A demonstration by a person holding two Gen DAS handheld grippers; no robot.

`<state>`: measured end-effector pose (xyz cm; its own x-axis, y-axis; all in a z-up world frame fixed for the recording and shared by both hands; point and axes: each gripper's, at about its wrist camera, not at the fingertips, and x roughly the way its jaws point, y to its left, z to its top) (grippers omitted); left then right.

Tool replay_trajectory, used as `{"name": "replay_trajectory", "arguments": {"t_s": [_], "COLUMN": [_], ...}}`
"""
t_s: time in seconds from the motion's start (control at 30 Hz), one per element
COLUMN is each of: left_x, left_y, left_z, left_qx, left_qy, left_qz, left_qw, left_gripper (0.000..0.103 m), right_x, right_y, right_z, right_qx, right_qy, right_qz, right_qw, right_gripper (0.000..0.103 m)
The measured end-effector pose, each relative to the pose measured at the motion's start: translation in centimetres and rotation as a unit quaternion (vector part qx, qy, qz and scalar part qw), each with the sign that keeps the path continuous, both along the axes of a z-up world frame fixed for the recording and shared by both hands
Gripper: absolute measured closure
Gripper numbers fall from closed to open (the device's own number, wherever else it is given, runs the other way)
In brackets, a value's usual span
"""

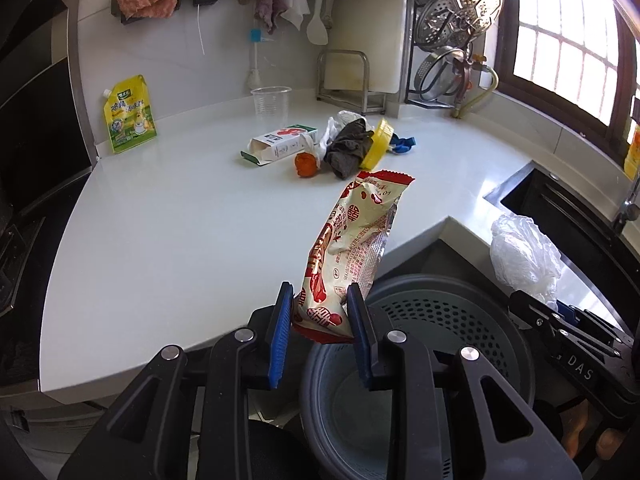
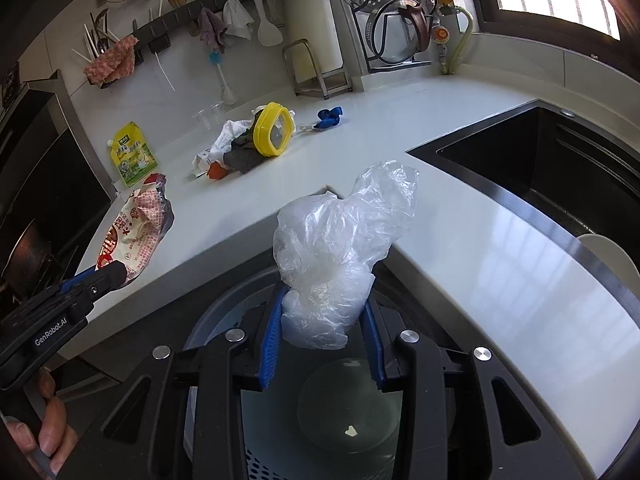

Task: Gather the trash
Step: 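Carry the wrapper and plastic bag over the bin with both grippers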

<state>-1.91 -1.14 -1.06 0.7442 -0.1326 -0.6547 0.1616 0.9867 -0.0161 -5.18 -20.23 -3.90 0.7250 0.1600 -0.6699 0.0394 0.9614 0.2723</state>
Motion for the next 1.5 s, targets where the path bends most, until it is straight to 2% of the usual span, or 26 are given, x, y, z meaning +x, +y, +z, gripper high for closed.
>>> {"name": "replay_trajectory", "arguments": {"t_s": [0.23,0.53,0.93,1.5], "left_x": [-3.0,-5.1,-5.3,-4.2], "left_y": [-1.2,-2.6,-3.2,-2.8], "left_z": [-1.4,-2.9,-5.1,-7.2], "left_qx": [0.000,0.011,0.019,0.001], "left_qy": [0.022,0.039,0.071,0.117], "left_qz": [-0.023,-0.043,-0.049,-0.044], "left_qw": [0.9995,0.9982,0.9961,0.9922], "left_gripper": [0.075,0.075,0.075,0.074], "right_x": [-3.5,-5.9,-7.1,-6.7], "right_y": [0.0,0.1,0.3,0.7], "right_z": [-0.8,-1.1,-2.7,-4.8], "right_qx": [0.009,0.009,0.019,0.017], "right_qy": [0.006,0.011,0.029,0.056], "right_qz": [0.007,0.019,0.032,0.052], "right_qw": [1.000,1.000,0.999,0.997], "right_gripper": [0.068,0.068,0.068,0.068]}}
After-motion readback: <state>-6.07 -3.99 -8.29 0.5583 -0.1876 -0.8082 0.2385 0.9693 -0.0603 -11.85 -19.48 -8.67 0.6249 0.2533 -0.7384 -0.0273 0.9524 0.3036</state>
